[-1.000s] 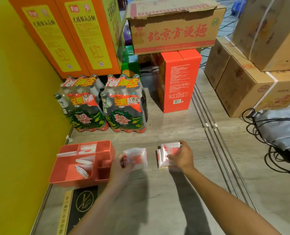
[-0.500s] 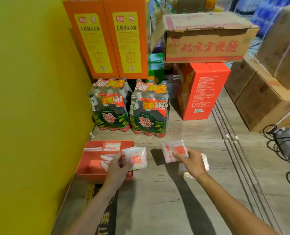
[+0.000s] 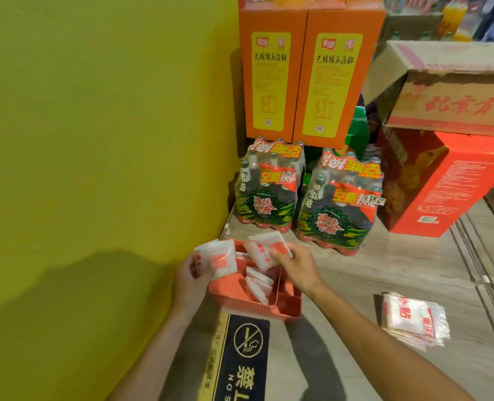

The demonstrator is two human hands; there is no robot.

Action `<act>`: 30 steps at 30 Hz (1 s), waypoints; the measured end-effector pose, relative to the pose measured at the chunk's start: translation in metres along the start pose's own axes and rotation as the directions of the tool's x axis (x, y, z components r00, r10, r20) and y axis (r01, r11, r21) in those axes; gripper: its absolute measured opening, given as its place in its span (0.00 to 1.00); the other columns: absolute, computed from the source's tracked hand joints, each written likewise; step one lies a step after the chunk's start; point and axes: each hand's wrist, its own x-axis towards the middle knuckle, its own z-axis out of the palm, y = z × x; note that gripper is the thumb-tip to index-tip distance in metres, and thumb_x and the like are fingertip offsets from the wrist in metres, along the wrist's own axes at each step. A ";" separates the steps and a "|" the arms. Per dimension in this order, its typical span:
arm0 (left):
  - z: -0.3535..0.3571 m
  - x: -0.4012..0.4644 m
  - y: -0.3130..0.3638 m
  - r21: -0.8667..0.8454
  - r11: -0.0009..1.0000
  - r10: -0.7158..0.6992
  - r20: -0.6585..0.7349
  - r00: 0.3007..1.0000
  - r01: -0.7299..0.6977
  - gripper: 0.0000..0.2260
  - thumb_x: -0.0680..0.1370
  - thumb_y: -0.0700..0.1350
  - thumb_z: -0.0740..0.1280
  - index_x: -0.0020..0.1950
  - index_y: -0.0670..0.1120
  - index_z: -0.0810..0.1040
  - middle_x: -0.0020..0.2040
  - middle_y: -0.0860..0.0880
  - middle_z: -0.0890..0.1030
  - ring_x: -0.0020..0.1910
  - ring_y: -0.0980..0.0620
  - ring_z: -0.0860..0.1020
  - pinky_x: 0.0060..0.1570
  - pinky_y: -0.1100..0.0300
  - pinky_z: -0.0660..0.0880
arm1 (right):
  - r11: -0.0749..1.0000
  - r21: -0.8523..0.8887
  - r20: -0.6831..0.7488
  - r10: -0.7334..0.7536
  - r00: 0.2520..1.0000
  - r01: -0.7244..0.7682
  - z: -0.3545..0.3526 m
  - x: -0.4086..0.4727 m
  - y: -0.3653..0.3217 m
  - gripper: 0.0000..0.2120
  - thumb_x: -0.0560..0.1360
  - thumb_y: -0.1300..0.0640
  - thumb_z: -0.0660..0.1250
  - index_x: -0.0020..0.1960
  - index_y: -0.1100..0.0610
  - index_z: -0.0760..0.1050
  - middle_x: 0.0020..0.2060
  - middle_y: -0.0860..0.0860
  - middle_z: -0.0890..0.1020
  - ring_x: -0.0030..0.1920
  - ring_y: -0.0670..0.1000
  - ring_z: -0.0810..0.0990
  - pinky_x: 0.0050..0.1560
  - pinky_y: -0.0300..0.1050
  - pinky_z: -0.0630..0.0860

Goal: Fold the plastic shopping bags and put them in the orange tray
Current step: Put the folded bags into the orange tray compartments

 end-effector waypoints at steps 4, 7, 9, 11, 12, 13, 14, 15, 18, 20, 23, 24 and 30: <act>-0.012 0.009 -0.008 -0.060 0.998 -0.020 -0.024 1.000 0.018 0.09 0.77 0.42 0.73 0.57 0.47 0.80 0.49 0.50 0.85 0.48 0.53 0.83 0.39 0.68 0.76 | 0.999 -0.036 -0.046 0.021 0.999 -0.022 0.028 0.027 -0.001 0.03 0.77 0.56 0.72 0.46 0.51 0.84 0.39 0.48 0.86 0.42 0.48 0.85 0.49 0.55 0.82; -0.013 0.014 -0.011 -0.085 0.996 -0.020 -0.042 0.999 0.016 0.09 0.76 0.40 0.74 0.54 0.49 0.80 0.47 0.52 0.84 0.45 0.56 0.82 0.38 0.70 0.75 | 0.998 -0.058 -0.089 -0.023 0.996 0.018 0.043 0.049 0.003 0.02 0.76 0.56 0.73 0.47 0.52 0.85 0.39 0.49 0.87 0.43 0.53 0.85 0.48 0.57 0.81; -0.015 0.017 -0.012 -0.101 0.995 -0.020 -0.042 0.999 0.015 0.09 0.76 0.40 0.74 0.54 0.49 0.80 0.47 0.53 0.84 0.43 0.60 0.82 0.38 0.70 0.76 | 0.998 -0.060 -0.095 -0.032 0.995 0.027 0.052 0.062 0.005 0.03 0.76 0.55 0.73 0.48 0.51 0.85 0.40 0.47 0.87 0.44 0.50 0.84 0.49 0.55 0.81; -0.016 0.019 -0.014 -0.097 0.995 -0.004 -0.039 0.999 0.001 0.10 0.75 0.42 0.75 0.52 0.52 0.80 0.46 0.53 0.85 0.43 0.62 0.83 0.39 0.69 0.77 | 0.995 -0.084 -0.109 -0.063 0.992 0.054 0.058 0.071 0.006 0.04 0.77 0.55 0.73 0.50 0.48 0.85 0.41 0.46 0.86 0.44 0.48 0.84 0.49 0.53 0.80; -0.017 0.020 -0.016 -0.092 0.996 0.007 -0.039 0.999 -0.010 0.10 0.75 0.42 0.75 0.52 0.53 0.80 0.46 0.53 0.85 0.44 0.62 0.83 0.40 0.68 0.77 | 0.993 -0.098 -0.113 -0.081 0.990 0.070 0.061 0.075 0.008 0.04 0.77 0.56 0.72 0.49 0.48 0.85 0.41 0.45 0.86 0.45 0.48 0.84 0.49 0.53 0.80; -0.017 0.021 -0.016 -0.088 0.996 0.013 -0.042 0.999 -0.017 0.10 0.75 0.42 0.75 0.52 0.53 0.80 0.46 0.53 0.85 0.44 0.61 0.83 0.40 0.68 0.77 | 0.990 -0.113 -0.112 -0.095 0.989 0.082 0.063 0.079 0.009 0.04 0.77 0.56 0.72 0.49 0.49 0.85 0.41 0.45 0.86 0.45 0.48 0.83 0.49 0.53 0.80; -0.017 0.022 -0.017 -0.087 0.996 0.018 -0.047 0.999 -0.022 0.10 0.75 0.42 0.75 0.51 0.53 0.80 0.45 0.53 0.85 0.44 0.61 0.83 0.40 0.68 0.77 | 0.988 -0.128 -0.107 -0.106 0.989 0.092 0.064 0.082 0.011 0.04 0.77 0.55 0.72 0.50 0.50 0.85 0.42 0.45 0.86 0.45 0.48 0.83 0.49 0.54 0.80; -0.017 0.023 -0.017 -0.087 0.996 0.020 -0.050 0.999 -0.024 0.10 0.75 0.41 0.75 0.51 0.53 0.80 0.45 0.53 0.85 0.44 0.61 0.83 0.39 0.68 0.77 | 0.984 -0.147 -0.104 -0.115 0.988 0.099 0.066 0.084 0.013 0.05 0.77 0.55 0.72 0.51 0.50 0.86 0.42 0.44 0.86 0.45 0.46 0.83 0.49 0.54 0.80; -0.014 0.025 -0.017 -0.091 0.995 0.024 -0.047 0.999 -0.029 0.10 0.75 0.40 0.75 0.51 0.53 0.80 0.45 0.54 0.85 0.42 0.63 0.82 0.39 0.69 0.76 | 0.952 -0.259 -0.093 -0.194 0.977 0.165 0.065 0.088 0.015 0.09 0.77 0.51 0.72 0.56 0.46 0.85 0.44 0.41 0.86 0.45 0.43 0.82 0.48 0.52 0.80; -0.013 0.026 -0.019 -0.101 0.994 0.024 -0.058 0.998 -0.030 0.10 0.75 0.39 0.75 0.50 0.53 0.80 0.45 0.53 0.85 0.43 0.62 0.83 0.39 0.69 0.76 | 0.943 -0.267 -0.116 -0.237 0.964 0.200 0.060 0.089 0.011 0.08 0.78 0.51 0.71 0.56 0.46 0.85 0.43 0.40 0.86 0.44 0.43 0.82 0.47 0.50 0.79; -0.013 0.027 -0.021 -0.105 0.994 0.026 -0.053 0.998 -0.032 0.10 0.75 0.39 0.75 0.52 0.52 0.80 0.46 0.53 0.85 0.44 0.62 0.83 0.40 0.68 0.77 | 0.960 -0.190 -0.186 -0.240 0.953 0.205 0.052 0.095 0.003 0.04 0.77 0.54 0.73 0.51 0.48 0.85 0.36 0.40 0.84 0.38 0.41 0.79 0.40 0.45 0.76; -0.013 0.027 -0.022 -0.105 0.994 0.027 -0.046 0.999 -0.032 0.10 0.75 0.39 0.75 0.53 0.51 0.80 0.47 0.54 0.85 0.45 0.62 0.83 0.41 0.68 0.77 | 0.958 -0.195 -0.194 -0.249 0.949 0.211 0.050 0.095 0.001 0.04 0.77 0.55 0.73 0.51 0.49 0.85 0.36 0.40 0.83 0.37 0.42 0.79 0.39 0.45 0.75; -0.009 0.029 -0.022 -0.120 0.992 0.020 -0.062 0.998 -0.027 0.10 0.75 0.36 0.74 0.54 0.45 0.79 0.47 0.50 0.84 0.41 0.66 0.81 0.39 0.71 0.75 | 0.796 -0.522 0.083 -0.308 0.948 0.305 0.052 0.097 0.005 0.07 0.77 0.53 0.72 0.55 0.46 0.84 0.39 0.45 0.85 0.38 0.46 0.79 0.36 0.44 0.72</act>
